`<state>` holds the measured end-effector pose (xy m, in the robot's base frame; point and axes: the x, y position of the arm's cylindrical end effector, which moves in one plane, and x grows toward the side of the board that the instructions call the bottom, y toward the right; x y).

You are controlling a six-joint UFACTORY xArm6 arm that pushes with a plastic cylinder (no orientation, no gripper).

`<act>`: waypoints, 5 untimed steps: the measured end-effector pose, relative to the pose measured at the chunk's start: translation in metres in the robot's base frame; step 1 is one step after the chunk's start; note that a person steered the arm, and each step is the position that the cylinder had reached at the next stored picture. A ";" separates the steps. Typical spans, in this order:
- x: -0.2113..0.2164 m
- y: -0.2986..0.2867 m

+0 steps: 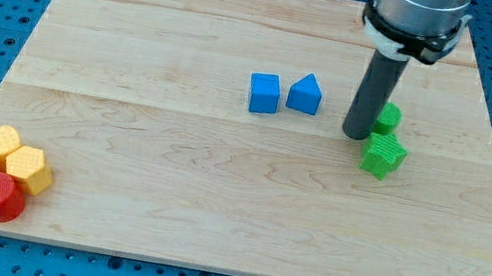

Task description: Move blue cube along with blue triangle towards center right

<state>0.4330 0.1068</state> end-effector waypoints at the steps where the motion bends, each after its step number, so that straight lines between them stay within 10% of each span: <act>1: 0.003 -0.053; 3: -0.004 -0.138; 5: -0.030 -0.064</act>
<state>0.4028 0.0429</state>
